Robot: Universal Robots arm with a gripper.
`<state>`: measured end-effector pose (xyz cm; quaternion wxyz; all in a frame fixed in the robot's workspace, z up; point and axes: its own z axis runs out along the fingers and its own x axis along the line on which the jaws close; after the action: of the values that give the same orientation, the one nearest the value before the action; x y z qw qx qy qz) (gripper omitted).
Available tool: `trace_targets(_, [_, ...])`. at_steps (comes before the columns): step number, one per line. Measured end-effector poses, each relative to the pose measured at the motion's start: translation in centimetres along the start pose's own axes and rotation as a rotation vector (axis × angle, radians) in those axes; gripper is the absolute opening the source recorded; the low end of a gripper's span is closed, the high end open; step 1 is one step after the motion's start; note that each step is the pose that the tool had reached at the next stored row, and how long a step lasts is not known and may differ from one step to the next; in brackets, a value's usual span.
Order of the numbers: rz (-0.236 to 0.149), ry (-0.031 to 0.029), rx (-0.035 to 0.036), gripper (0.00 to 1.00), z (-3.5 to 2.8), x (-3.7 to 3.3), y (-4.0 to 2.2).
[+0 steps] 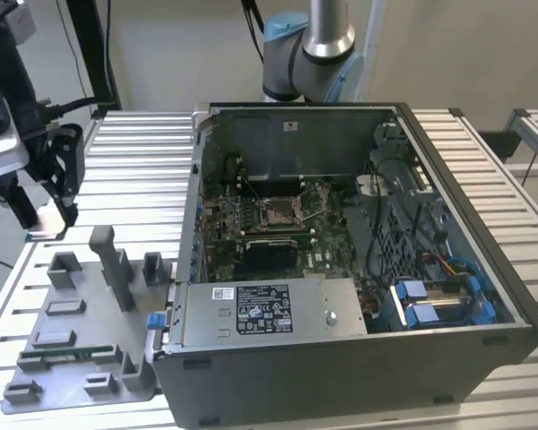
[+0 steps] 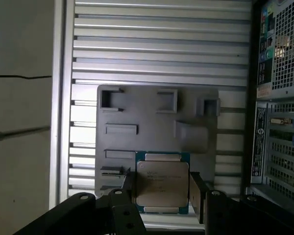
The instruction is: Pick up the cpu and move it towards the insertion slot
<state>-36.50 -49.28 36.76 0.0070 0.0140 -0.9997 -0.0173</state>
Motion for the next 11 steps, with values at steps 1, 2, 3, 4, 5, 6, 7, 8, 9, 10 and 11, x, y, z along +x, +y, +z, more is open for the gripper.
trace_targets(1, [0.0,0.0,-0.0001,0.0,-0.01,-0.44,-0.01])
trace_targets(2, [0.0,0.0,-0.0002,0.0,-0.01,-0.89,-0.03])
trace_targets(3, [0.0,0.0,-0.0003,0.0,-0.02,-1.37,-0.04])
trace_targets(4, [0.0,0.0,-0.0003,0.0,-0.02,-1.83,-0.05])
trace_targets(5, [0.0,0.0,-0.0003,0.0,-0.03,-2.26,-0.06])
trace_targets(6, [0.0,0.0,-0.0002,0.0,-0.04,-2.72,-0.08])
trace_targets(7, [0.0,0.0,-0.0002,0.0,-0.05,-3.19,-0.09])
trace_targets(8, [0.0,0.0001,-0.0002,0.0,-0.06,-3.62,-0.1])
trace_targets(9, [0.0,0.0,-0.0003,0.0,-0.06,-4.09,-0.12])
trace_targets(10, [0.0,-0.0001,-0.0003,0.0,-0.06,-4.54,-0.13])
trace_targets(11, [0.0,0.0,-0.0003,0.0,-0.07,-5.0,-0.14])
